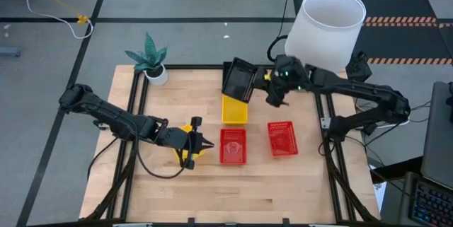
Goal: Stack baskets by color
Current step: Stack the bottom black bin on top of the top black bin
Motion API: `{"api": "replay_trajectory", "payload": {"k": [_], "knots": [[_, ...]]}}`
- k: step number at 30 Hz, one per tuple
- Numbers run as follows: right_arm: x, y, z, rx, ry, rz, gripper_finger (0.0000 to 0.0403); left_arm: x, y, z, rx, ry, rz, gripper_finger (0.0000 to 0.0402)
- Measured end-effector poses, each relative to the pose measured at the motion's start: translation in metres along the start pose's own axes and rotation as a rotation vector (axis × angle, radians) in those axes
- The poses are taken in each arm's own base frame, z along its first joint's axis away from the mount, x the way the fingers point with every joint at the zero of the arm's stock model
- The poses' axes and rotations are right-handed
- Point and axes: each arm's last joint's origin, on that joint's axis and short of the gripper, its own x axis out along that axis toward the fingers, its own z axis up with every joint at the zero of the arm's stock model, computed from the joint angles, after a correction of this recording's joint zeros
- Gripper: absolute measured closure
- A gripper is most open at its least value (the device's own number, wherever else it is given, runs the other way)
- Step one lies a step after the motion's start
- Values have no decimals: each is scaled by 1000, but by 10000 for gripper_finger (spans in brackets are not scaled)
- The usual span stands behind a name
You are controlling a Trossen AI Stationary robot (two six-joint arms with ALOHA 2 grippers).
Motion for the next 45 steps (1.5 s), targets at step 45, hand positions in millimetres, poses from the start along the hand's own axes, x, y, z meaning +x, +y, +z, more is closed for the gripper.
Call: {"api": "replay_trajectory", "payload": {"k": [45], "knots": [[96, 58, -117, 77, -136, -3, 402, 7, 40, -10, -40, 71, 117, 376]]}}
